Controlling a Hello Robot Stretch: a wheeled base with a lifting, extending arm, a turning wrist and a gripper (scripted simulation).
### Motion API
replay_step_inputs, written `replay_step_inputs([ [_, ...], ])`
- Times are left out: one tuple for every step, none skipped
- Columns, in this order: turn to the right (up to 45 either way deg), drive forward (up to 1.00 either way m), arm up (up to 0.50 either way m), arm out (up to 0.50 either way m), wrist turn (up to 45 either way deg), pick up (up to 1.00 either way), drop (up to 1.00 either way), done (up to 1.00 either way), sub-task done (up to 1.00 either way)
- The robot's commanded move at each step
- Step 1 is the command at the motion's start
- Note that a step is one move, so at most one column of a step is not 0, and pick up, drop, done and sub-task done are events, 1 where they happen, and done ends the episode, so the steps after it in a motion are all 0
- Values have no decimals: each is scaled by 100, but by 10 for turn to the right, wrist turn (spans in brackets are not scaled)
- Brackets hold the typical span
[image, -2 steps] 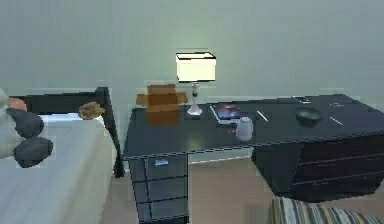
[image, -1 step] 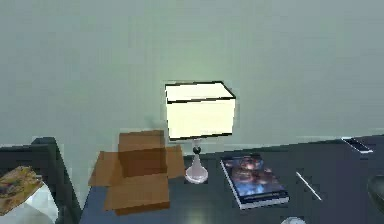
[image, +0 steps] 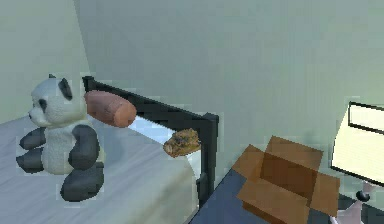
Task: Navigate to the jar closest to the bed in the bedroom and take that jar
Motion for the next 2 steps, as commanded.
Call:
replay_step_inputs([
  [0, 0, 50, 0, 0, 0, 0, 0, 0],
  [0, 0, 32, 0, 0, 0, 0, 0, 0],
])
